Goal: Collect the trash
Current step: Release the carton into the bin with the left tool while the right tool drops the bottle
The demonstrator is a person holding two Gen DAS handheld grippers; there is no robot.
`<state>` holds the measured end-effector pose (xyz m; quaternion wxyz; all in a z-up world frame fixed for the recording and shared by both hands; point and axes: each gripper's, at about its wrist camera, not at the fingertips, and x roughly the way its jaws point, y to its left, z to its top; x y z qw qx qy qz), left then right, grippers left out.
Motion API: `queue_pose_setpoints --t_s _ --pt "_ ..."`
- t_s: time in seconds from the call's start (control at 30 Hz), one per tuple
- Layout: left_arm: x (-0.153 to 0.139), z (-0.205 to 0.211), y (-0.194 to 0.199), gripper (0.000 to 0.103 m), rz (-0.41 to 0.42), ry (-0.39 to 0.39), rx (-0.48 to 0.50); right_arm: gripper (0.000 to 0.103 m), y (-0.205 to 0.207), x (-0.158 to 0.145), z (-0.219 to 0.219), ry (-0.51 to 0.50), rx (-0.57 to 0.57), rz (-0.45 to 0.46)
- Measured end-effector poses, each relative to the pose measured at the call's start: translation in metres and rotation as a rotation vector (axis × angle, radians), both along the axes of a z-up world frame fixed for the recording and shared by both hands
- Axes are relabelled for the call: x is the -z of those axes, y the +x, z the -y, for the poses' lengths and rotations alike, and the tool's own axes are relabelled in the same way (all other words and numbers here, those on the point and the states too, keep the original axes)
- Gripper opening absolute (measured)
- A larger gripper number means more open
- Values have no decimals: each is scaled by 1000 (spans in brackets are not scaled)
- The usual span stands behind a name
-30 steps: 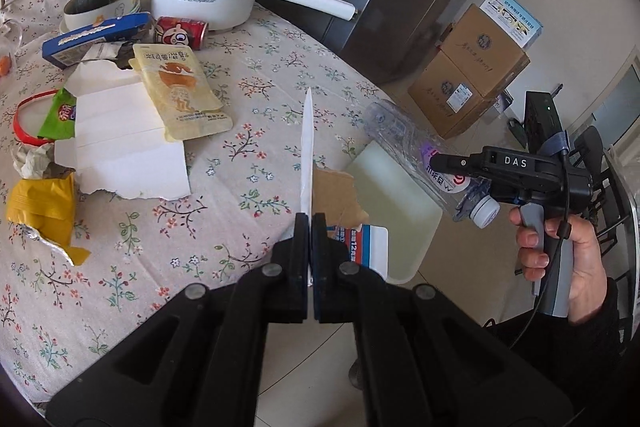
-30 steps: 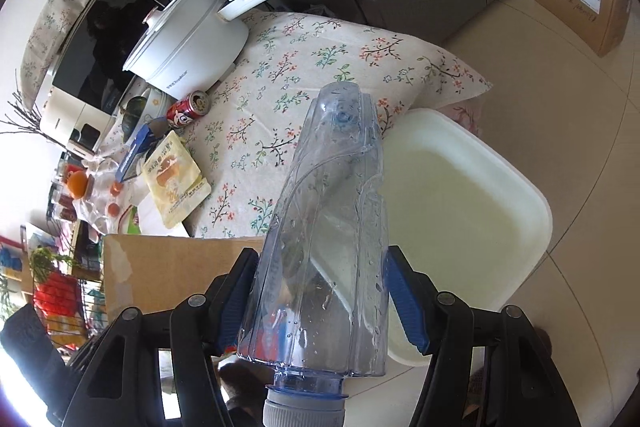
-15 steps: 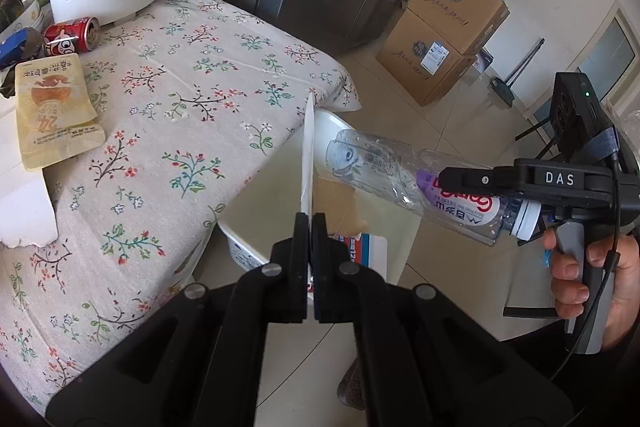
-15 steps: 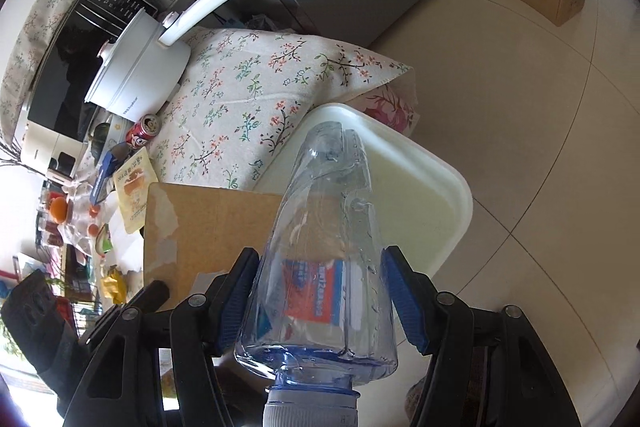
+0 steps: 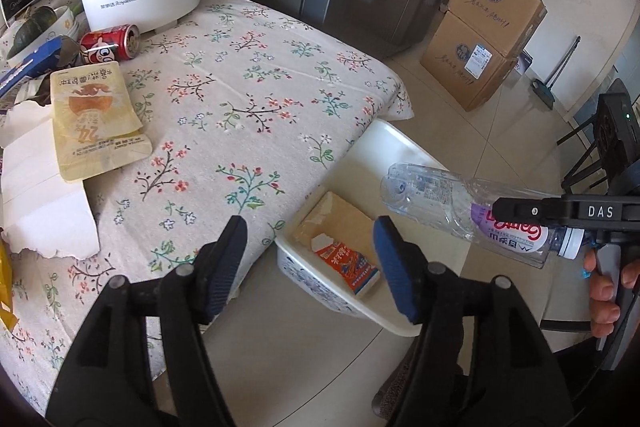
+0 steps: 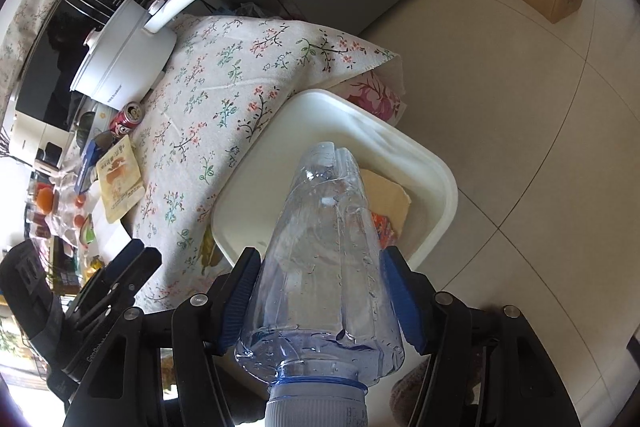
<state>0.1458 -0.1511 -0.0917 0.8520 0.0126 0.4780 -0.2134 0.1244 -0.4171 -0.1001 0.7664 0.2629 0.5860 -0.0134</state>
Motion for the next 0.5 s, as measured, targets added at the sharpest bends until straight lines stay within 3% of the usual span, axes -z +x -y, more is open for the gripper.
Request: queue_pose_setpoints --t_s 0.17,0.5 --pt "-10 -24 -1 79 27 43 -55 64 4 4 -5 -7 -12 -11" --pt "-26 -78 -5 87 50 82 -139 66 16 11 -16 -26 -19 -37"
